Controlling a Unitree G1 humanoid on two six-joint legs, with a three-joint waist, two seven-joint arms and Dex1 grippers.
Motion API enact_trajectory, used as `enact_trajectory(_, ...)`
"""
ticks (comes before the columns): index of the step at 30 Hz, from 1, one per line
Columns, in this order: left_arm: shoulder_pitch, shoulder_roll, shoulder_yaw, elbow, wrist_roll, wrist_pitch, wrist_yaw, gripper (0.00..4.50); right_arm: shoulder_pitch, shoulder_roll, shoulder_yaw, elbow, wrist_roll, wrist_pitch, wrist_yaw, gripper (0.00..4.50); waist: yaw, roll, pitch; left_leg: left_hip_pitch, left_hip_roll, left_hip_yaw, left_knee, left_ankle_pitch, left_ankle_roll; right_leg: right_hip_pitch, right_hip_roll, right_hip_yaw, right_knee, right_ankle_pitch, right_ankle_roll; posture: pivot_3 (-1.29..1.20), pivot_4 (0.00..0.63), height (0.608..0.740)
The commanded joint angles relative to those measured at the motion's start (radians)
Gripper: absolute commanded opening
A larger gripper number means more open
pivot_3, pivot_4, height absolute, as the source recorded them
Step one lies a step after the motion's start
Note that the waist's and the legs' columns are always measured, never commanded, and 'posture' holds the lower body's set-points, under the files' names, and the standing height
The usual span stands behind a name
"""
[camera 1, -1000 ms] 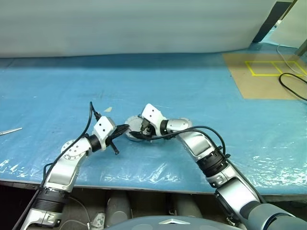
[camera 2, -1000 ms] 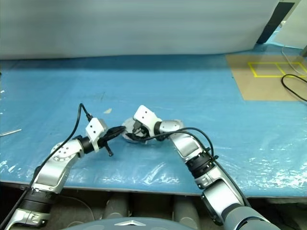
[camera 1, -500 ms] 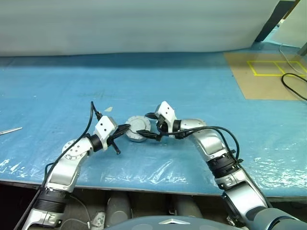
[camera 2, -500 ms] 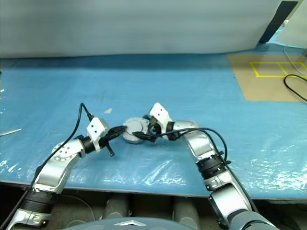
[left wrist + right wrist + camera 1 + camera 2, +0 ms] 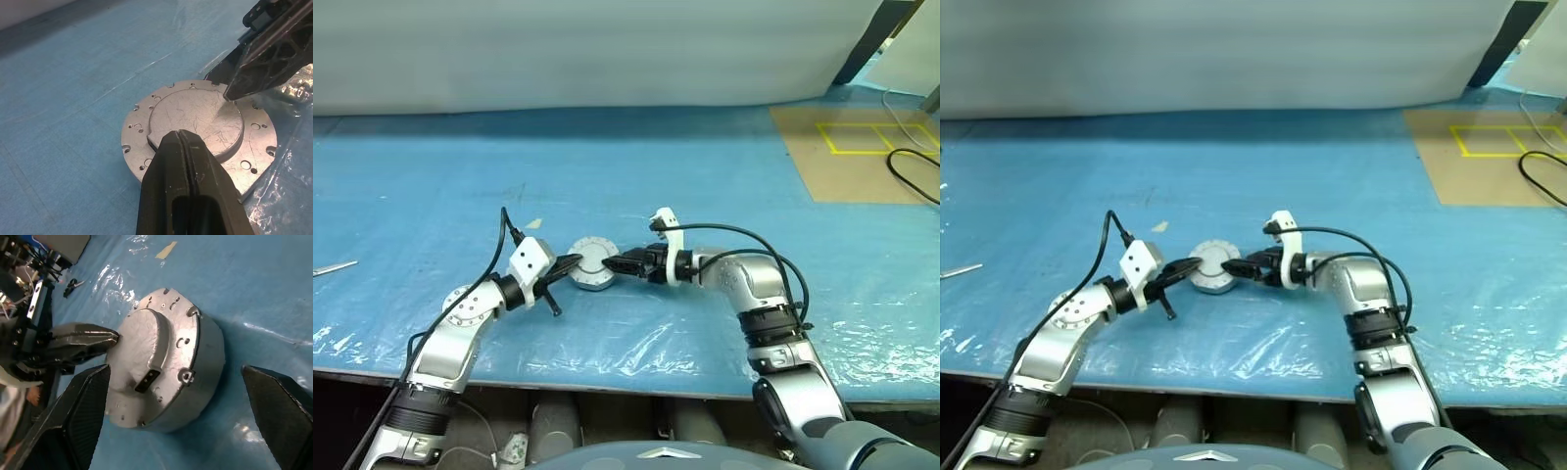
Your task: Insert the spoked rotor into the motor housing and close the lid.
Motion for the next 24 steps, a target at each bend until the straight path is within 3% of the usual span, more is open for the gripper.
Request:
enact_trajectory(1,0.017,0.001,-0.022,0.013,0.006,0.025,-0.008,0.00,-0.036,0.031,-0.072,0.010,0.075,0.134,-0.048,4.47,0.001,0.000,0.000,0.000,0.000,0.000,0.000,0.000,-0.001,0.000,0.000,0.000,0.000,0.000,0.000,0.00,0.150,0.740)
enact_trajectory(8,0.016,0.002,-0.020,0.016,0.007,0.021,-0.006,0.00,-0.085,0.115,-0.195,0.063,0.129,0.320,-0.149,4.47,0.001,0.000,0.000,0.000,0.000,0.000,-0.004,0.001,-0.002,-0.001,0.000,0.000,-0.001,-0.001,0.000,0.00,0.150,0.740)
enact_trajectory(11,0.015,0.002,-0.020,0.018,0.009,0.017,-0.005,0.00,-0.115,0.176,-0.314,0.108,0.154,0.392,-0.201,4.47,0.000,0.000,0.000,0.000,0.000,0.000,-0.005,0.001,-0.002,-0.001,0.000,0.000,-0.001,-0.002,0.000,0.00,0.150,0.740)
enact_trajectory(14,0.015,0.001,-0.019,0.018,0.010,0.015,-0.002,0.00,-0.134,0.207,-0.393,0.148,0.144,0.413,-0.252,3.86,-0.002,0.000,0.000,0.000,-0.001,0.002,-0.006,0.001,-0.002,-0.003,0.000,0.000,-0.001,-0.002,-0.001,0.00,0.150,0.740)
enact_trajectory(20,0.014,0.000,-0.016,0.028,0.011,0.005,0.000,0.00,-0.131,0.228,-0.449,0.153,0.162,0.465,-0.267,1.90,-0.004,0.000,0.000,0.000,0.000,0.004,-0.010,0.001,-0.006,-0.007,0.001,0.000,0.000,-0.003,-0.003,0.00,0.150,0.740)
enact_trajectory(24,0.008,-0.006,-0.015,0.035,0.014,0.000,0.003,0.00,-0.121,0.233,-0.456,0.149,0.178,0.475,-0.275,1.11,-0.003,0.001,0.000,0.000,0.000,0.004,-0.010,0.001,-0.007,-0.007,0.002,-0.001,0.001,-0.004,-0.004,0.00,0.150,0.740)
